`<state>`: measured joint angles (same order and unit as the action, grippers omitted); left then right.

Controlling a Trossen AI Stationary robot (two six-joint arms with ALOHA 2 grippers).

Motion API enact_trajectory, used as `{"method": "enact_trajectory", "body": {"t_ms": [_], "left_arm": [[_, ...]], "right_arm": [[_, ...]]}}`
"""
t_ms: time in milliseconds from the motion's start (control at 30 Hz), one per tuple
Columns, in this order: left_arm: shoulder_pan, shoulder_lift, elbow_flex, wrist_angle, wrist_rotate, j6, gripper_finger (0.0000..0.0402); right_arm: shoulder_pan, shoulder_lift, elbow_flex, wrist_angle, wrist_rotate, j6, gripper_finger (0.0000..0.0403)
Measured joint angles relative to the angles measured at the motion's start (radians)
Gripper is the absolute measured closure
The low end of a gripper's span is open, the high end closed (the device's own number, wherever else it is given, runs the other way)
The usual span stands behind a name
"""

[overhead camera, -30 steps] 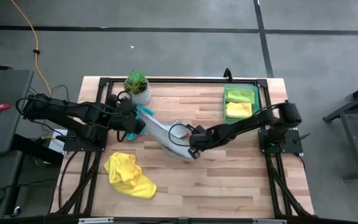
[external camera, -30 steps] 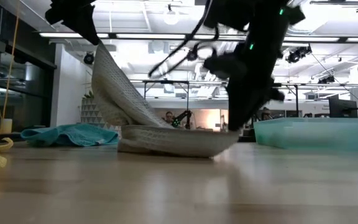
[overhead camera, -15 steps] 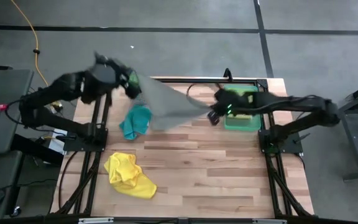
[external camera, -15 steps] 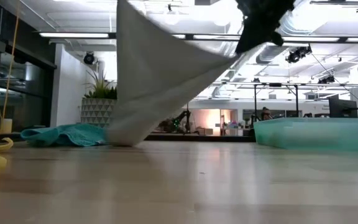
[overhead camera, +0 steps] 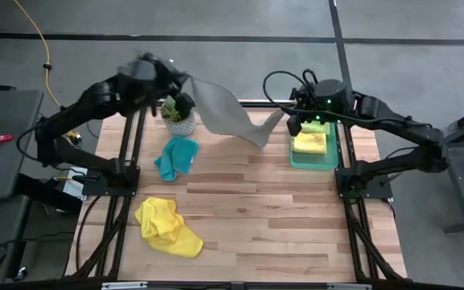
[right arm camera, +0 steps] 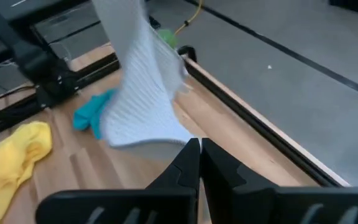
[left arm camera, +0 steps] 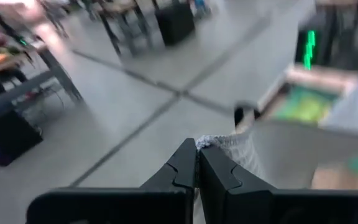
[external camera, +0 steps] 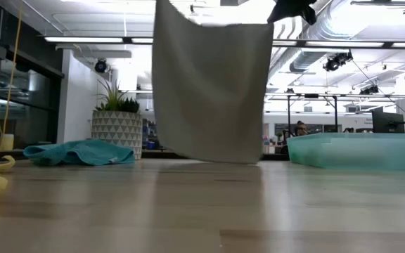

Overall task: Fold microfiber towels
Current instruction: Fold the gray microfiber cloth

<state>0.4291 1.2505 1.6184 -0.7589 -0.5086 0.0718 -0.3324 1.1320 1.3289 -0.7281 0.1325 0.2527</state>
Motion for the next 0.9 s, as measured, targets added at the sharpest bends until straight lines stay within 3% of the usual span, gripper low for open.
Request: {"method": "enact_trajectory", "body": {"t_ms": [200,400,500,633,767,900], "left_arm": [[-0.071,0.055,-0.069,-0.251,0.000,-0.137,0.0401],[-0.256,0.044,-0.312,-0.264,0.069,-0.431,0.0402],[-0.380,0.044,-0.433,-0.251,0.108,-0.589,0.0402],[-0.555,0.044,-0.580,-0.130,0.168,-0.841,0.0402],[-0.713,0.044,-0.665,-0.037,0.283,-1.061,0.0402],[-0.836,0.064,-0.715,0.066,0.416,-1.184,0.0402]], "right_arm": [[0.076,0.000,0.001,-0.150,0.000,0.010,0.0403],[0.233,-0.003,-0.119,-0.202,0.016,0.141,0.0403],[0.321,0.000,-0.228,-0.129,0.015,0.239,0.0403],[0.450,0.003,-0.396,0.122,0.000,0.355,0.0403],[0.570,0.028,-0.530,0.358,-0.054,0.487,0.0403],[0.683,0.089,-0.601,0.447,-0.099,0.635,0.0403]]}}
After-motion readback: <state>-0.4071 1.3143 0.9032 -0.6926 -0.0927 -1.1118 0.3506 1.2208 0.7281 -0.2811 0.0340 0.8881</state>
